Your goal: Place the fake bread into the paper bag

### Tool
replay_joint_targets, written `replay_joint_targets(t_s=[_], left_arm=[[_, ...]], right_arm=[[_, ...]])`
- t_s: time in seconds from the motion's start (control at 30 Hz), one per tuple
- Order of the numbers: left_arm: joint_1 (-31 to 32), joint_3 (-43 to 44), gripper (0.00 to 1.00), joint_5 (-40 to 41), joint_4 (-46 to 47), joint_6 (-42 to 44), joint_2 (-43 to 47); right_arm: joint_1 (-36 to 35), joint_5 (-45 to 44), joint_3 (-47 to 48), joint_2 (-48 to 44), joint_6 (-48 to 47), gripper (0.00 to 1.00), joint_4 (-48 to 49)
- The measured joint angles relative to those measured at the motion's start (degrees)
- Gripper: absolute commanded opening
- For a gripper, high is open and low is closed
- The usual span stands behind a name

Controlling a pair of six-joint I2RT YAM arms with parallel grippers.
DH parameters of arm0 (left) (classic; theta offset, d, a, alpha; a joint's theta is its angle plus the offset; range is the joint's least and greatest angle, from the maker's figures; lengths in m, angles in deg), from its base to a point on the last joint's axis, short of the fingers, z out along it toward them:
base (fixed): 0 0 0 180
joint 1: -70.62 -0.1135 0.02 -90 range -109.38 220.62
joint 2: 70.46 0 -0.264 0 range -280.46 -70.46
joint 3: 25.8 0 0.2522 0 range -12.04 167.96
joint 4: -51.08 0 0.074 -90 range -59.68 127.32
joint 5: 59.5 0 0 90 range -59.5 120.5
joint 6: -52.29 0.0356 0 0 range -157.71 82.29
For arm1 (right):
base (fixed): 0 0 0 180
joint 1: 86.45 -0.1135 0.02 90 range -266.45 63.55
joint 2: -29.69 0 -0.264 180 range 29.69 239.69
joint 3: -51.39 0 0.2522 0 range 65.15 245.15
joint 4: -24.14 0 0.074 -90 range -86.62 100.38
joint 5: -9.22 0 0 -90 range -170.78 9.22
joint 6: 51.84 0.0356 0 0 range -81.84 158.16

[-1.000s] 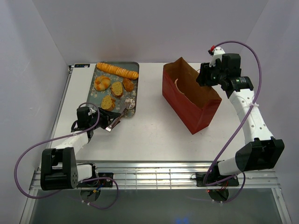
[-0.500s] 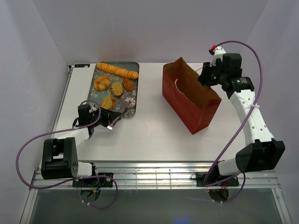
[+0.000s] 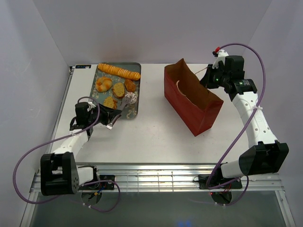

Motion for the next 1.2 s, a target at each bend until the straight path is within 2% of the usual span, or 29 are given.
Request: replay_joint_targets(t_s=[0.3,0.57,0.7,0.87,1.0,1.1,1.2], left_arm=[[0.00,12.76,0.14,1.31,-10.95,6.23,12.26],[1.46,23.87,0.21,-2.10,-13.86,6.64,13.62],[7.91,29.99,0.22,-1.70,-14.78,6.40,13.14],[21.53,38.38,0.22,1.73,-14.25,6.62,10.03],[31.08,40.92,0.22,4.44,-13.16,6.82,6.36],[34.77,40.81,0.23,7.43,-13.66,7.06,4.07],[36.48,40.26,0.27,10.23,-14.19,7.34,3.06]], right_arm=[[0.00,-0.66,0.00,-0.59,2.27,0.08,-0.33],[0.00,-0.87,0.87,-1.40,3.74,0.08,-1.95],[0.00,-1.05,0.90,-1.64,4.31,0.08,-2.05],[0.00,-1.07,0.90,-2.08,4.59,0.08,-2.05],[0.00,-1.09,0.90,-2.27,4.96,0.08,-2.01],[0.00,-1.18,0.87,-2.32,4.98,0.08,-2.03],[0.00,-1.53,0.87,-2.47,4.96,0.08,-2.03]])
